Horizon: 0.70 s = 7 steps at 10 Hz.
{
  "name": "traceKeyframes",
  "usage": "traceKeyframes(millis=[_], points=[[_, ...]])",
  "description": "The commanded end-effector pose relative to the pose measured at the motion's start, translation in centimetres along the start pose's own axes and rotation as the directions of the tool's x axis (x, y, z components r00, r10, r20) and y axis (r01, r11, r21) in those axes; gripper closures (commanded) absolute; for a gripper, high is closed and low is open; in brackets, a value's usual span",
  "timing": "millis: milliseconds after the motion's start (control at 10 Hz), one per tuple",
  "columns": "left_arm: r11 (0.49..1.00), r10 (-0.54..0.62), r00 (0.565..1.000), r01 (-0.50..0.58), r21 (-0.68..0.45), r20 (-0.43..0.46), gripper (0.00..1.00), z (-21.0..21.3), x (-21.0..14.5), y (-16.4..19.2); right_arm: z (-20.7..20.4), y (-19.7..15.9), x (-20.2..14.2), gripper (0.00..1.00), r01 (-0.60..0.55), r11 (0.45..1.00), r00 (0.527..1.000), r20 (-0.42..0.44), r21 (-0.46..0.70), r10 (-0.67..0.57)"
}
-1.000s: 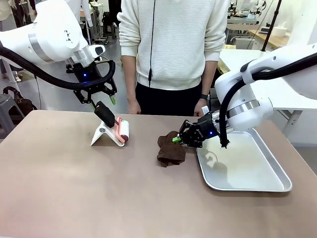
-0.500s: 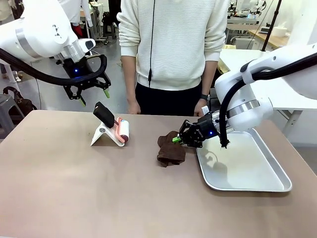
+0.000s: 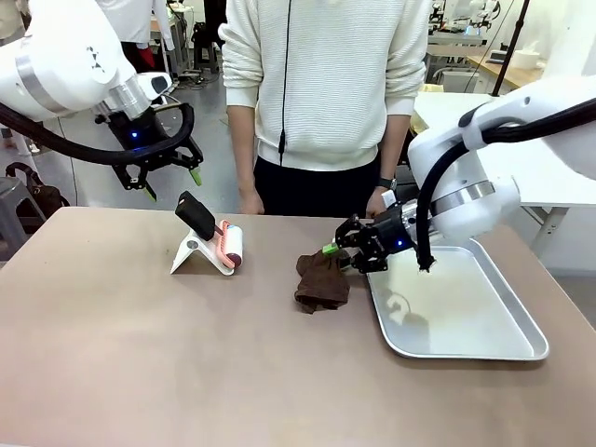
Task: Clean the surface of the table.
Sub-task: Return the Lint Roller and towel to their original positions.
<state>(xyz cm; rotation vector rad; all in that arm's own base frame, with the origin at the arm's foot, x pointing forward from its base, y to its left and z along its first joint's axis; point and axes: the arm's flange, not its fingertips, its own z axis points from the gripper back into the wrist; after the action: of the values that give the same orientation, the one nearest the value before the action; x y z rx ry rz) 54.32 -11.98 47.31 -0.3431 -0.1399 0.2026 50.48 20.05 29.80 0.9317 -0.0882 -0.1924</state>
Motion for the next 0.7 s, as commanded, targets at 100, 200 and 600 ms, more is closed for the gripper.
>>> traceKeyframes(millis=[100, 200, 600], points=[[0.988, -0.03, 0.999, 0.024, -0.15, -0.037, 0.0, 1.7, -2.7, 2.5, 6.0, 3.2, -2.4, 0.0, -0.084, 0.995, 0.993, 0.081, -0.051, 0.088], [0.977, -0.042, 0.999, 0.035, -0.209, -0.03, 0.0, 2.5, -4.0, 3.6, 8.3, 4.0, -2.6, 0.0, -0.084, 0.987, 0.985, 0.135, -0.137, 0.103], [0.784, -0.256, 0.966, 0.186, -0.593, -0.035, 0.0, 5.3, -10.8, 13.8, 25.6, 6.1, -8.4, 0.0, -0.052, 0.983, 0.962, 0.272, 0.176, 0.002]])
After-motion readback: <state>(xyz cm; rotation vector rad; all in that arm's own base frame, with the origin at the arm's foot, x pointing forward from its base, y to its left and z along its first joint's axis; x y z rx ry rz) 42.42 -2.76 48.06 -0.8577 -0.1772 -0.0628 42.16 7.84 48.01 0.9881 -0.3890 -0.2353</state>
